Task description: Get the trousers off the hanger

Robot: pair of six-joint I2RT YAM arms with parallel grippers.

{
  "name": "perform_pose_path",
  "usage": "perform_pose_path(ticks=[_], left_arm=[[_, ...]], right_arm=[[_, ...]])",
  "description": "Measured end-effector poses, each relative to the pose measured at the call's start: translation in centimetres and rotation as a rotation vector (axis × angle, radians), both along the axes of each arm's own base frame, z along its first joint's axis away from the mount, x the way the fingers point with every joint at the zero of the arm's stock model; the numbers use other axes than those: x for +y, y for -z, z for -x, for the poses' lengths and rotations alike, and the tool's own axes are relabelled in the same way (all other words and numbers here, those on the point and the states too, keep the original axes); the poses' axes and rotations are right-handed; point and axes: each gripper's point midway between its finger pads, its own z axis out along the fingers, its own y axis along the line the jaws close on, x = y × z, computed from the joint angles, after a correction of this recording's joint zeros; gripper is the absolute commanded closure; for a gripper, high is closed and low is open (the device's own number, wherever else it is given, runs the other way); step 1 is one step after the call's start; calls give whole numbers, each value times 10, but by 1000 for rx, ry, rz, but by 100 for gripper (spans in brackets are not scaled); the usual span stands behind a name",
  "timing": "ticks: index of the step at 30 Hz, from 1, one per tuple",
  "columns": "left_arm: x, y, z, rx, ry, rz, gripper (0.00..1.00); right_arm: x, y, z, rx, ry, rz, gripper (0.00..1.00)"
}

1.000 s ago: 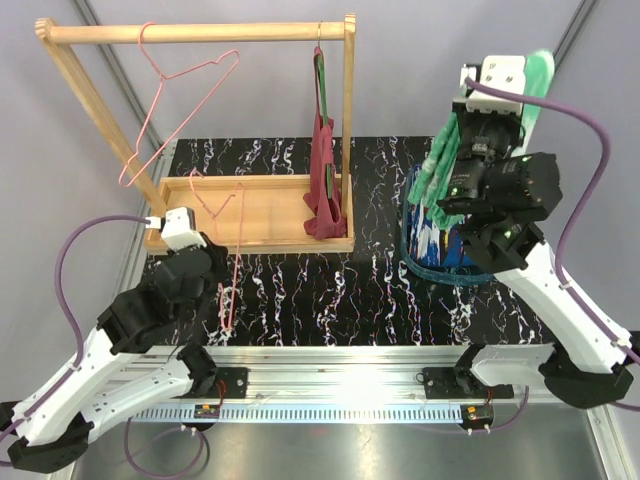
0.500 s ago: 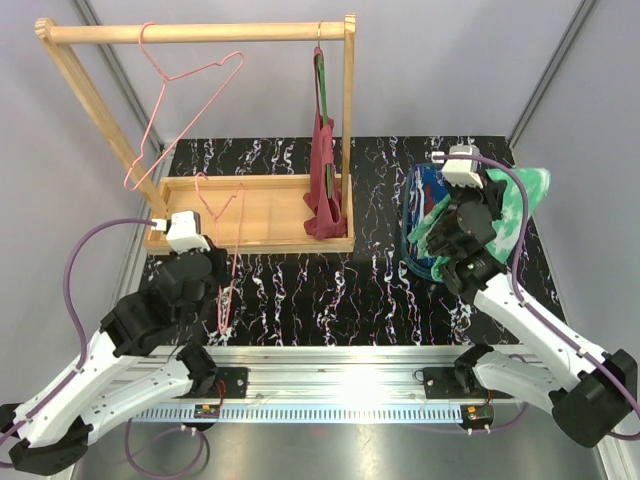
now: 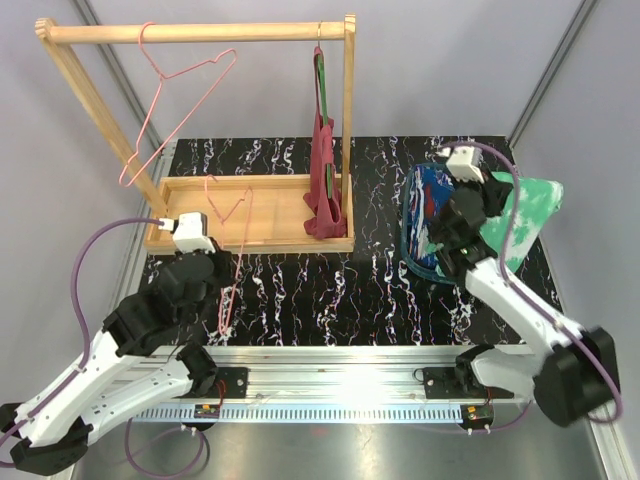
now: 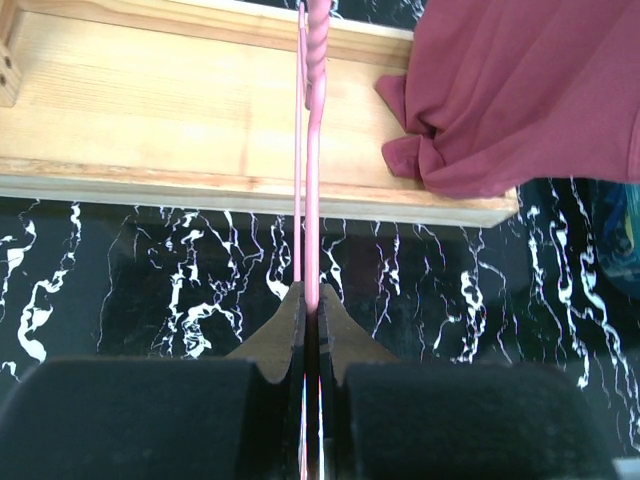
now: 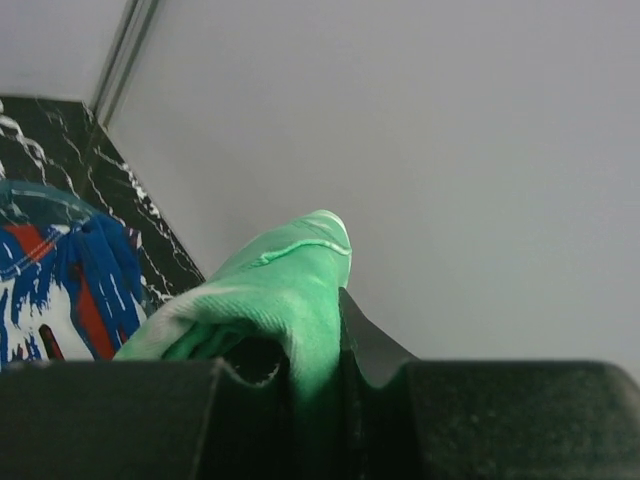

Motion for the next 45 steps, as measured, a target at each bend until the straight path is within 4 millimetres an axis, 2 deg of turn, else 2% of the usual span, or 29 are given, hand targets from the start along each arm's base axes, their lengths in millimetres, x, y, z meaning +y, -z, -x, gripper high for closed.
perform_pose_path(ticks=[3, 9, 13, 19, 24, 26, 27, 29, 30, 31, 33, 34, 36, 38, 40, 45], left_arm=[[-6, 2, 2, 18, 42, -12, 100], [-12, -8, 5, 33, 101, -40, 100], [-8, -15, 8, 14, 107, -35, 100], [1, -26, 13, -24, 100, -20, 100], [3, -27, 13, -27, 97, -30, 100], [3, -28, 13, -29, 97, -31, 100], [4, -29, 13, -29, 97, -33, 100], [5, -35, 14, -35, 94, -30, 100], [6, -39, 14, -39, 91, -27, 100], [6, -44, 14, -42, 89, -28, 100], [7, -56, 13, -56, 84, -18, 100], [7, -63, 12, -64, 81, -15, 100], [6, -78, 9, -82, 73, -6, 100], [6, -90, 6, -94, 65, -5, 100], [4, -101, 3, -105, 59, -3, 100], [-4, -124, -9, -128, 54, -28, 100]], right_arm=[[5, 31, -38, 117, 14, 56, 100], [28, 109, -128, 354, -21, 176, 100], [39, 140, -165, 421, -25, 213, 100], [50, 156, -195, 421, -25, 128, 100], [58, 174, -205, 430, -49, 12, 94], [60, 178, -206, 435, -61, -24, 86], [62, 179, -206, 444, -71, -42, 73], [65, 180, -207, 449, -82, -84, 57], [67, 180, -208, 450, -91, -108, 53], [70, 180, -209, 454, -108, -134, 44], [77, 177, -208, 455, -141, -189, 35], [81, 173, -207, 460, -165, -220, 21], [88, 159, -201, 452, -209, -286, 16], [94, 135, -194, 430, -263, -359, 15], [99, 107, -185, 391, -322, -439, 1], [88, 22, -138, 245, -447, -611, 1]])
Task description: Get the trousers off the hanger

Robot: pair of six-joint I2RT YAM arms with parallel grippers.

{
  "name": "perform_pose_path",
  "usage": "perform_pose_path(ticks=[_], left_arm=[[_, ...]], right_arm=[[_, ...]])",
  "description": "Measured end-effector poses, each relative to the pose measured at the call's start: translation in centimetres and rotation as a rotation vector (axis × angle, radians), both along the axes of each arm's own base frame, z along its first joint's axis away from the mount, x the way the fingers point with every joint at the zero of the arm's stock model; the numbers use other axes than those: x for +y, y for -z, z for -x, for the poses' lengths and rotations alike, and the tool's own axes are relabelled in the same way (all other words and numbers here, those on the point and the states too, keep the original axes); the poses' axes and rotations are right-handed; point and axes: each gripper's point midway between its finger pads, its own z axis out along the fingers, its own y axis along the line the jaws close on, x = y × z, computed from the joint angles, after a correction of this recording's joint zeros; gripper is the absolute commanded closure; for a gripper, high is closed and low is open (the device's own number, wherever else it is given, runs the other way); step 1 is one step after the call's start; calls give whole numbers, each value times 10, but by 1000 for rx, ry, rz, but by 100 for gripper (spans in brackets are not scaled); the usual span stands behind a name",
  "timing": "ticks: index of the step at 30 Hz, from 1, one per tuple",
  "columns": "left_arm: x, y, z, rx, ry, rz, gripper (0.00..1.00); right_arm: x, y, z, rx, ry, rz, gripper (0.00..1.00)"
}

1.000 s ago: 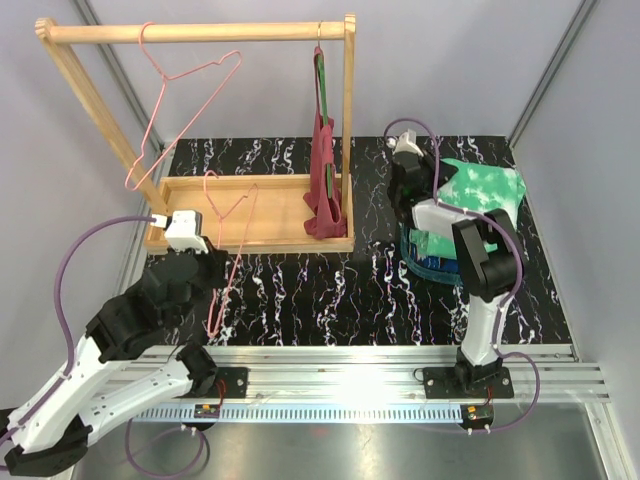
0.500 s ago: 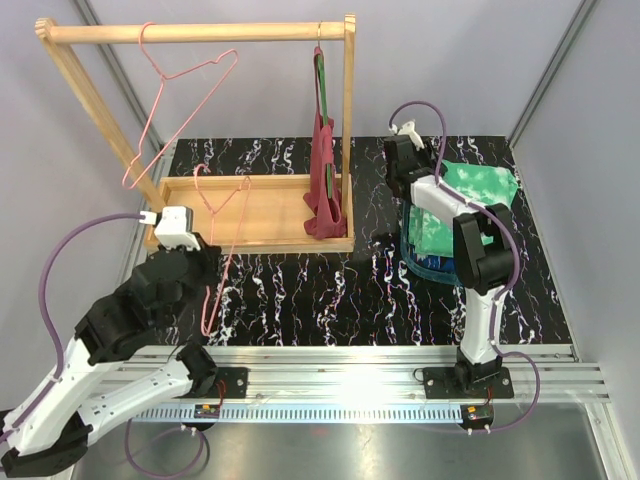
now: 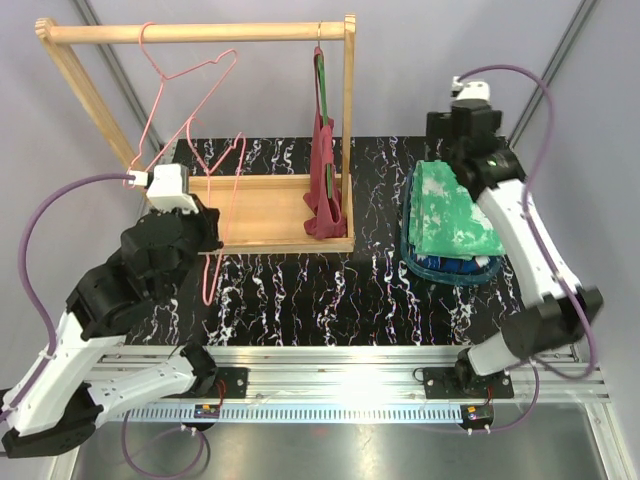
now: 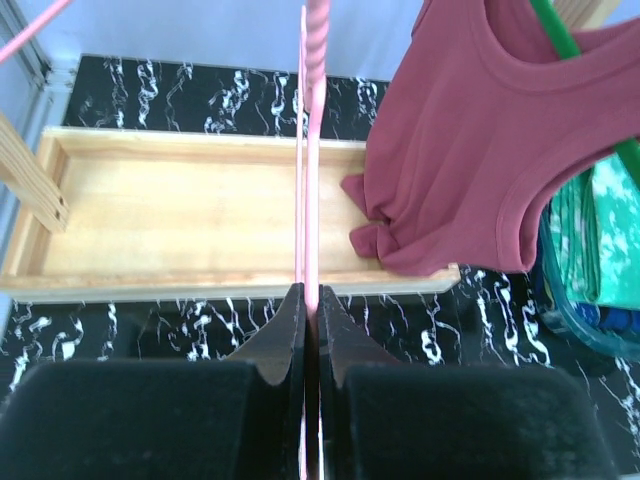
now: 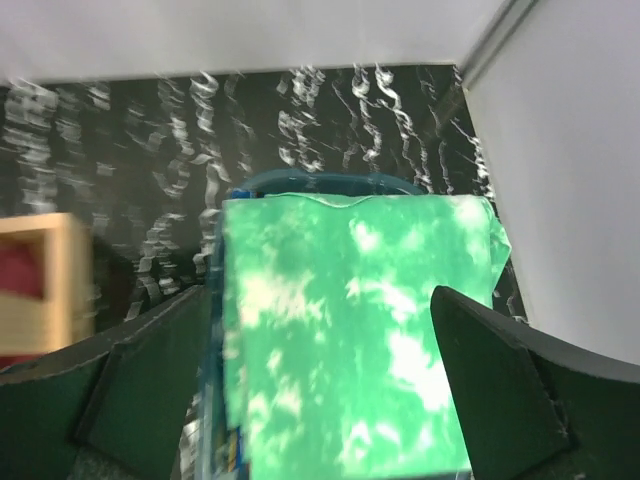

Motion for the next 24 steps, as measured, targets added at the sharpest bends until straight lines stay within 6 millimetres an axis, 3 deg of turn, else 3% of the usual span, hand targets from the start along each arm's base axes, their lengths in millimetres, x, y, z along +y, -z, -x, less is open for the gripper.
perform_pose_path(ticks=[3, 6, 9, 13, 18, 24], left_arm=[[-8, -7, -12, -17, -6, -41, 100], [-15, -13, -26, -43, -7, -106, 100], [-26, -23, -39, -75, 7, -171, 100], [-38, -52, -61, -138, 12, -221, 100], [-22, -92, -105, -177, -55, -206, 100], [-6, -117, -151, -188, -74, -169, 100]], right_arm=[[0, -42, 39, -84, -54, -107, 1], [17, -68, 90, -155, -194, -220, 1], [31, -82, 137, -211, -321, -308, 1], [47, -90, 187, -261, -462, -401, 1], [65, -80, 215, -251, -575, -481, 1], [75, -72, 232, -225, -639, -530, 1]])
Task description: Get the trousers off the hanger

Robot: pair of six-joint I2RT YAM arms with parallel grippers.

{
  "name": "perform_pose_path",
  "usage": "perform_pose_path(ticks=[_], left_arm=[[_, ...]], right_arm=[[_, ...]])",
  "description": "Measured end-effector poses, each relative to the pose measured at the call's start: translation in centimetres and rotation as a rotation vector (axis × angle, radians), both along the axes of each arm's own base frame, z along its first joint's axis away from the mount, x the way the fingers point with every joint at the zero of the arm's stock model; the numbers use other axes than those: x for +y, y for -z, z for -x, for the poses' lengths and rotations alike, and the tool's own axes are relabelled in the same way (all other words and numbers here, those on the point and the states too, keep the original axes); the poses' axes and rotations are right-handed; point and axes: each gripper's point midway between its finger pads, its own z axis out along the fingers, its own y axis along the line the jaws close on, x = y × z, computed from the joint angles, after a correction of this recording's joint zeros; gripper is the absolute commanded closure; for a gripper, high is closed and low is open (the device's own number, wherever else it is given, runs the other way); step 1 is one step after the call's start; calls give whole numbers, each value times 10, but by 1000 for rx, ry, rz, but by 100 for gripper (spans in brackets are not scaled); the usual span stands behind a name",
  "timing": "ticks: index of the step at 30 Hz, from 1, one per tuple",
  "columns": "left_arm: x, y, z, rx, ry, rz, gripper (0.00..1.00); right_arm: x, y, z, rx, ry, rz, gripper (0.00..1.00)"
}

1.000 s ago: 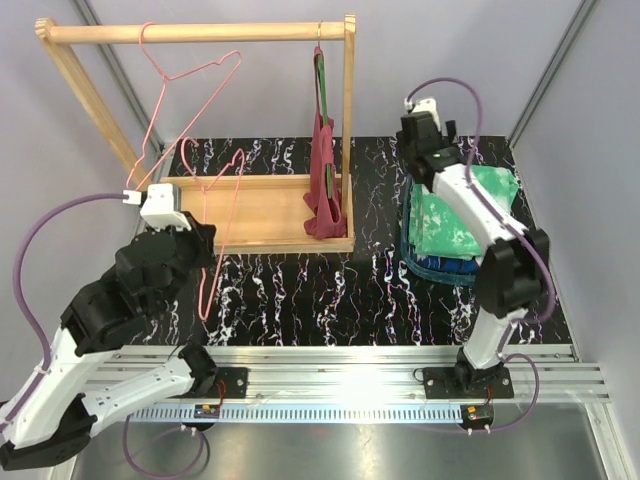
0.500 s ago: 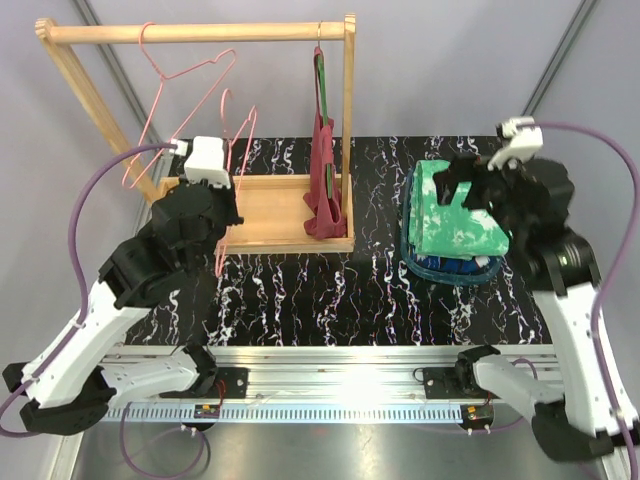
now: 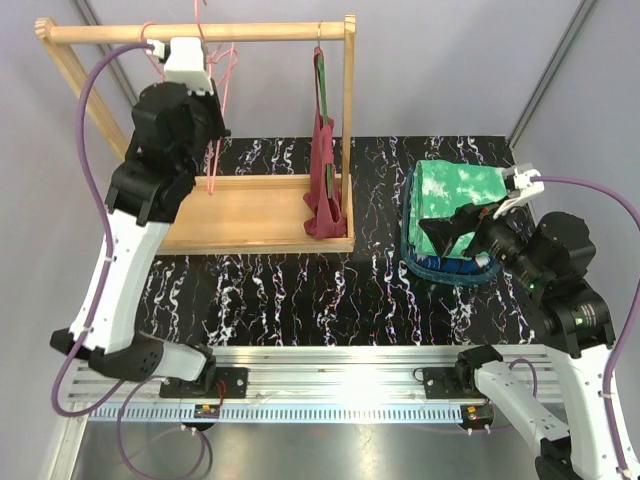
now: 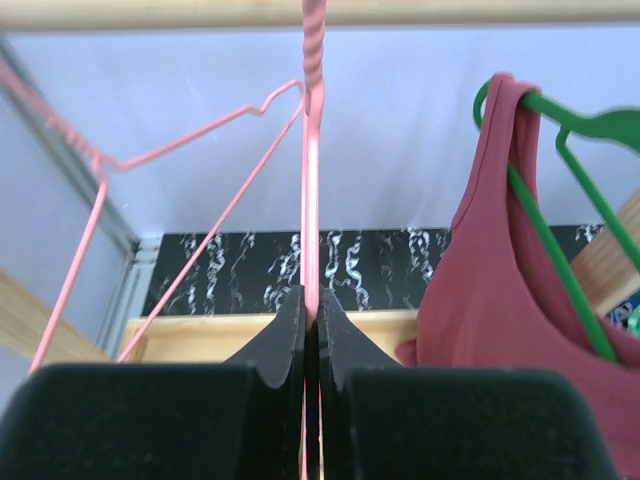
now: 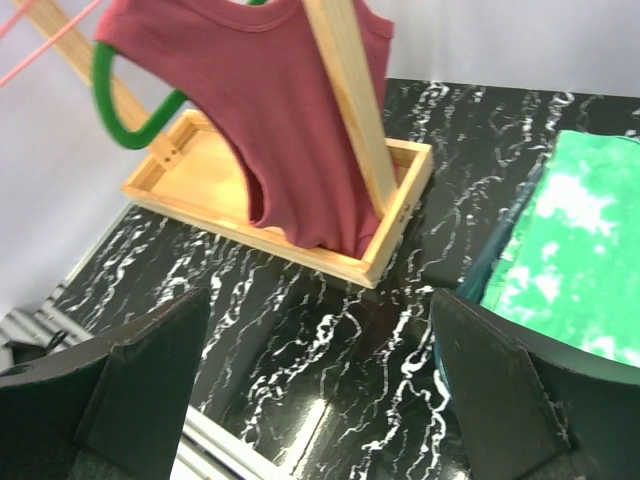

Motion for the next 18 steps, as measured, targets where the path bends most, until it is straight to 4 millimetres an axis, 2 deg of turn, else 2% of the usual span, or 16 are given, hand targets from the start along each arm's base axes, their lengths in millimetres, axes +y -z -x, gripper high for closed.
perform_pose_path(ticks=[4, 7, 11, 12, 13, 14, 16, 17, 18], left_arm=[[4, 8, -28, 38, 22, 26, 100], [12, 28, -42, 109, 18, 28, 100], [17, 52, -48, 194, 12, 40, 100], [17, 55, -47, 206, 11, 45, 97], [17, 57, -47, 212, 13, 51, 92], [17, 58, -46, 215, 15, 54, 74], [16, 62, -44, 226, 19, 65, 57], [16, 63, -42, 232, 19, 70, 44], [16, 65, -39, 238, 21, 76, 39]], right_arm=[[4, -5, 10, -15, -34, -20, 1], [3, -9, 18, -32, -39, -29, 0], [0, -10, 27, -38, -38, -29, 1], [-1, -9, 29, -36, -36, -28, 1], [-2, -7, 30, -33, -32, -24, 0], [-3, -6, 31, -29, -29, -20, 1], [-6, -4, 33, -17, -13, -8, 1], [-10, -3, 33, -11, 5, -1, 1], [-12, -1, 32, -6, 21, 6, 1]])
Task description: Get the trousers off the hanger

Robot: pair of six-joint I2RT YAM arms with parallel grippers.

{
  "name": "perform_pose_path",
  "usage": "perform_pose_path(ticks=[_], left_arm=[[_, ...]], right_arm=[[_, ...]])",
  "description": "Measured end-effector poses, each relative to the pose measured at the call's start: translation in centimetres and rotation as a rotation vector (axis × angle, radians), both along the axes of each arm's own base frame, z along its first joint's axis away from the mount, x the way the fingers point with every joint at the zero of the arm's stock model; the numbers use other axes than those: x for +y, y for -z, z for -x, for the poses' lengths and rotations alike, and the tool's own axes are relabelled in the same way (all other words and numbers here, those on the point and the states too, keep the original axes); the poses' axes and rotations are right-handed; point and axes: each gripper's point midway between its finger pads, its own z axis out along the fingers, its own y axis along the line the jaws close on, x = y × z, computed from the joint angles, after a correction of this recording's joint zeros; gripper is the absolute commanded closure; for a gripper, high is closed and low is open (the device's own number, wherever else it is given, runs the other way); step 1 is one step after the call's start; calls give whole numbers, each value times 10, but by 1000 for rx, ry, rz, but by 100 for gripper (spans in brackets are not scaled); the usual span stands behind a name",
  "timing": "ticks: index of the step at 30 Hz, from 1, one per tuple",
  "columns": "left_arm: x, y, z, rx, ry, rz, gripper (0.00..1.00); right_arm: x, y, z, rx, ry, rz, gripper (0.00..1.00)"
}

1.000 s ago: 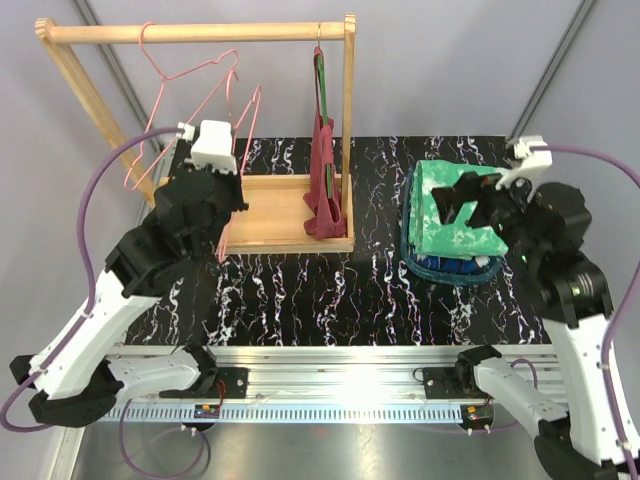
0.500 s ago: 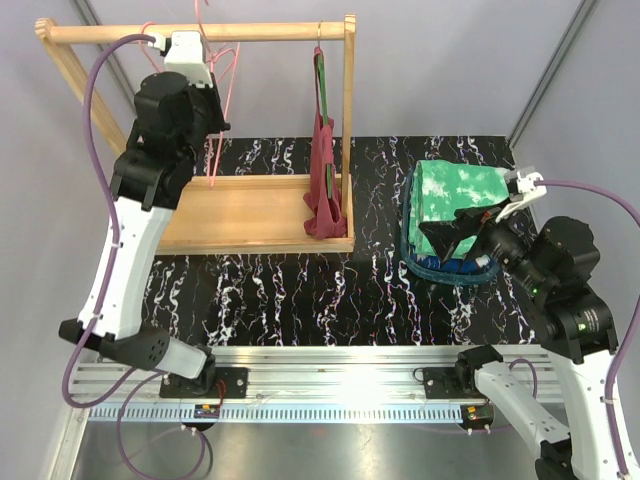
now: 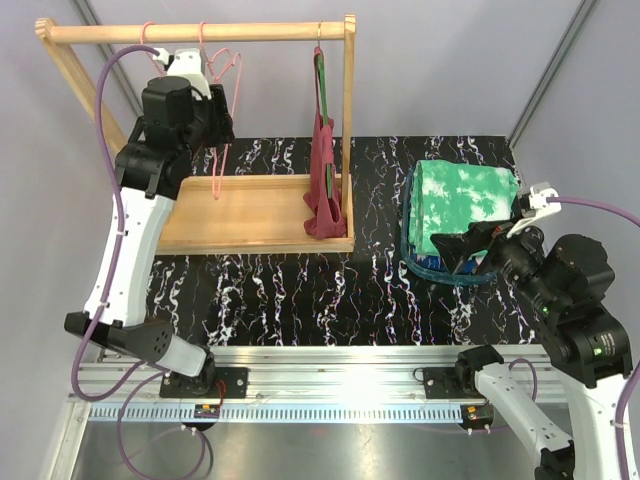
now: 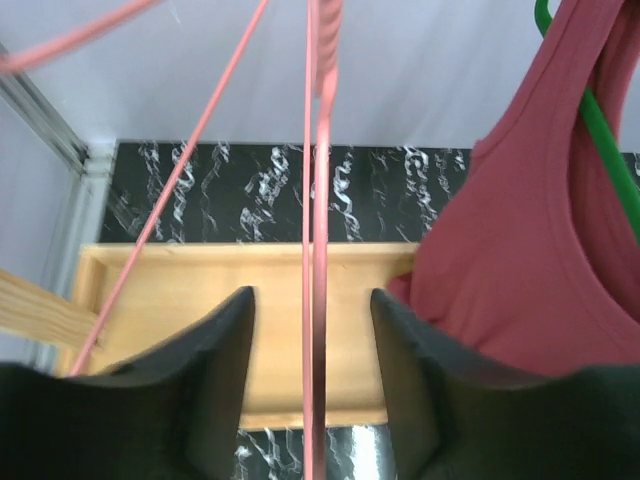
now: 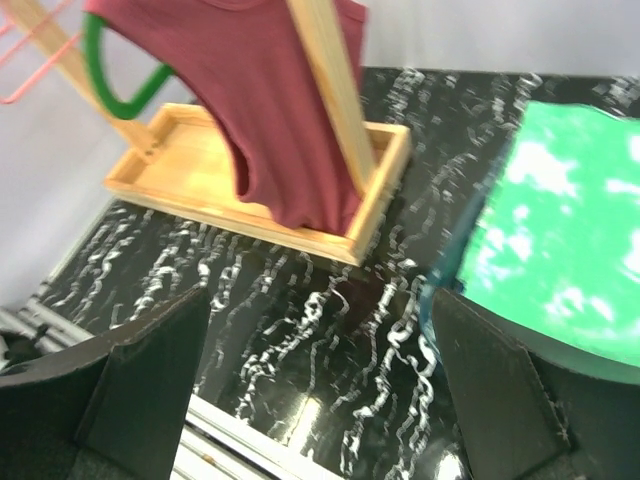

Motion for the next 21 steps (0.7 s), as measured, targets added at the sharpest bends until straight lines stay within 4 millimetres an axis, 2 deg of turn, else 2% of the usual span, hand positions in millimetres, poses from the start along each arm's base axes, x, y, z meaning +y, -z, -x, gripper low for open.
perform_pose_path(ticks=[2, 5, 9, 13, 16, 19, 21], left_arm=[[1, 1, 10, 7, 1, 18, 32], [4, -3, 32, 1, 6, 38, 16], [15, -10, 80, -46, 6, 78, 2], [33, 0, 145, -114, 2, 113, 1], [47, 16, 188, -154, -11, 120, 1], [63, 33, 219, -202, -44, 107, 1], [73, 46, 231, -220, -69, 82, 1]], right_arm=[[-7, 3, 0, 16, 40, 15, 1], [-22, 8, 1, 44, 117, 42, 1], [-42, 14, 4, 78, 218, 85, 0], [-62, 18, 11, 97, 301, 140, 1], [-73, 19, 19, 108, 342, 173, 1], [-82, 19, 25, 115, 375, 195, 1], [-88, 21, 30, 117, 396, 209, 1]])
